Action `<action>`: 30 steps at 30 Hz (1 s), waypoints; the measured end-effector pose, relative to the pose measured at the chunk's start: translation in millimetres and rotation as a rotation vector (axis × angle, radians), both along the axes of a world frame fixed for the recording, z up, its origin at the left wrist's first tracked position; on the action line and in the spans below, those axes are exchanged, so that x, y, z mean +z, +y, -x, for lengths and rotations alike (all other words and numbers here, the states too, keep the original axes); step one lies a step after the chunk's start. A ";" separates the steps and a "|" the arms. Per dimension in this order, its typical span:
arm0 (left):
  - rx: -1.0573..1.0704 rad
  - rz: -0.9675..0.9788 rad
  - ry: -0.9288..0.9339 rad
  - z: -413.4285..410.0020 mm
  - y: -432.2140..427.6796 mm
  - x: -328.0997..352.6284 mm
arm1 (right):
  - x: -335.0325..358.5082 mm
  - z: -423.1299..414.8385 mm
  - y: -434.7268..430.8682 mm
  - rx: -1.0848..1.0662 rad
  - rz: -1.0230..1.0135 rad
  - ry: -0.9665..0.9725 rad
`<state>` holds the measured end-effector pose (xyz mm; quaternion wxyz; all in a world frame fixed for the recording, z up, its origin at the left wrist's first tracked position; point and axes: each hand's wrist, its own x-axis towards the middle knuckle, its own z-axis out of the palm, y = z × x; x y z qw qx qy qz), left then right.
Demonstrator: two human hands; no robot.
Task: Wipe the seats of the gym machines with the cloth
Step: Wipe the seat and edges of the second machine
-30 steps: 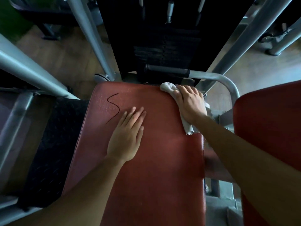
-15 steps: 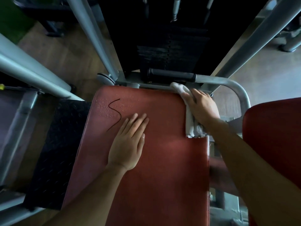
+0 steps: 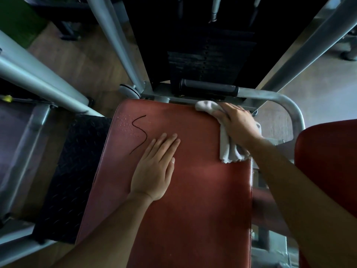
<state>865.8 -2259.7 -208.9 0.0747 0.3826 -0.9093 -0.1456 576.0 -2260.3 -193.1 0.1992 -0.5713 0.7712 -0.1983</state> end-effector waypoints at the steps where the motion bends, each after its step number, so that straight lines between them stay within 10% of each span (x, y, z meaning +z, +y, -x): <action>1: 0.001 0.002 -0.005 -0.1 0.0 0.4 | 0.2 4.0 5.4 -0.037 -0.005 -0.014; 30: -0.004 -0.010 0.055 -1.8 -2.1 -2.3 | -3.1 -55.5 -37.6 0.023 -0.007 0.133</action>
